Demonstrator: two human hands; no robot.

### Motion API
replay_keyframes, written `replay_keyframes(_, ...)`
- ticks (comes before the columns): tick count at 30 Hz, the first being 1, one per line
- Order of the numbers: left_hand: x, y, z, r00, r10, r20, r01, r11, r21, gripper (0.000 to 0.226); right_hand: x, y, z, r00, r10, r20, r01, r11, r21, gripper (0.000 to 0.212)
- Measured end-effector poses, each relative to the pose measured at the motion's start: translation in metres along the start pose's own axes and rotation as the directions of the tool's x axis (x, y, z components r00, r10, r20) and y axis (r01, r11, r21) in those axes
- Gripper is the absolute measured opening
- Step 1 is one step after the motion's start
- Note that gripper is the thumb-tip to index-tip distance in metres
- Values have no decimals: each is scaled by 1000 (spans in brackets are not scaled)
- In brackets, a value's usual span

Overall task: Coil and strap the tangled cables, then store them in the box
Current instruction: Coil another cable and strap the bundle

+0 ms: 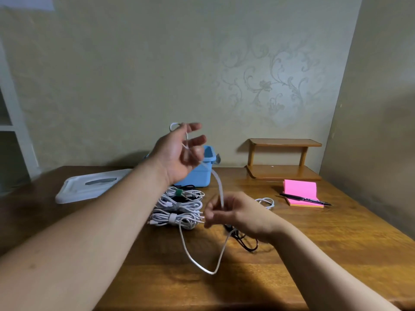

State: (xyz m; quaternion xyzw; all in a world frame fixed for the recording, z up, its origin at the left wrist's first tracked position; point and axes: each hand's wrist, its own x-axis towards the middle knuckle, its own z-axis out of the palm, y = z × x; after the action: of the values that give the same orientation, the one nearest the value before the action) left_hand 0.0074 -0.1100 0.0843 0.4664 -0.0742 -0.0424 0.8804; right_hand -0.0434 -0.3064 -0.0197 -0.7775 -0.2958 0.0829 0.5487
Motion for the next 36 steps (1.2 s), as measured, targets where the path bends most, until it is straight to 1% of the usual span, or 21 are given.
replay_keyframes(2, -3, 24, -8, 997, -30, 76, 22, 994, 111, 33, 2, 0, 3, 996, 45, 83, -22, 966, -259, 10)
replay_keyframes(4, -6, 39, -16, 990, -58, 128, 10, 938, 346, 34, 8, 0, 7, 999, 46, -6, -42, 859, -510, 9)
replay_keyframes(5, -9, 41, -19, 987, -77, 140, -4, 863, 505, 38, 11, -2, 8, 997, 31, -67, -64, 818, -572, 12)
replay_keyframes(6, -12, 40, -21, 985, -98, 144, -25, 739, 673, 46, 14, -5, 9, 992, 9, -122, -81, 797, -599, 15)
replay_keyframes(8, -20, 28, -22, 969, -189, 161, -92, 326, 941, 64, 23, -13, 8, 983, -32, -180, -92, 767, -636, 14)
replay_keyframes(9, -24, 19, -23, 948, -269, 168, -146, 101, 984, 66, 26, -19, 7, 979, -46, -200, -100, 744, -661, 14)
replay_keyframes(10, -27, 10, -24, 924, -349, 159, -191, -61, 980, 66, 31, -25, 6, 973, -71, -219, -106, 707, -700, 15)
replay_keyframes(11, -30, 3, -26, 905, -402, 140, -214, -146, 966, 64, 34, -30, 6, 965, -109, -241, -111, 661, -742, 19)
replay_keyframes(13, -33, -8, -33, 889, -441, 121, -232, -206, 951, 49, 39, -37, 7, 942, -165, -291, -129, 624, -771, 28)
replay_keyframes(15, -35, -12, -43, 884, -438, 167, -262, -165, 951, 23, 41, -41, 6, 935, -157, -318, -135, 673, -728, 39)
replay_keyframes(17, -40, -9, -55, 900, -370, 229, -248, -4, 969, 28, 39, -42, 2, 943, -97, -319, -141, 750, -646, 37)
replay_keyframes(18, -44, -7, -61, 921, -300, 249, -214, 148, 966, 30, 38, -39, -2, 946, -79, -315, -134, 788, -601, 28)
replay_keyframes(20, -50, -8, -71, 969, -133, 206, -101, 548, 830, 24, 33, -34, -7, 947, -48, -317, -103, 890, -444, 10)
replay_keyframes(21, -53, -11, -74, 986, -72, 149, -64, 667, 742, 19, 31, -31, -5, 943, -22, -331, -85, 948, -306, 12)
replay_keyframes(23, -54, -21, -77, 998, -13, 56, -28, 741, 671, 30, 33, -30, 9, 922, 31, -386, -44, 999, -26, 20)
replay_keyframes(24, -55, -29, -76, 999, -9, 36, -17, 759, 651, 49, 37, -30, 19, 896, 21, -444, -21, 1000, 5, 21)
replay_keyframes(26, -55, -41, -71, 999, -34, -1, 27, 803, 595, 91, 48, -31, 39, 826, -76, -559, -11, 989, -150, 21)
replay_keyframes(27, -56, -47, -67, 1000, -28, 2, 23, 836, 548, 94, 52, -31, 49, 806, -135, -576, -10, 971, -240, 21)
replay_keyframes(30, -59, -58, -57, 999, -38, 3, 35, 951, 308, 55, 59, -38, 68, 830, -210, -517, -18, 915, -402, 20)
replay_keyframes(32, -58, -61, -58, 998, -66, 10, 63, 976, 209, 51, 59, -42, 72, 862, -223, -455, -12, 889, -459, 19)
replay_keyframes(36, -57, -61, -59, 995, 11, -98, 12, 972, 236, 37, 55, -41, 78, 888, -184, -421, -31, 890, -455, 56)
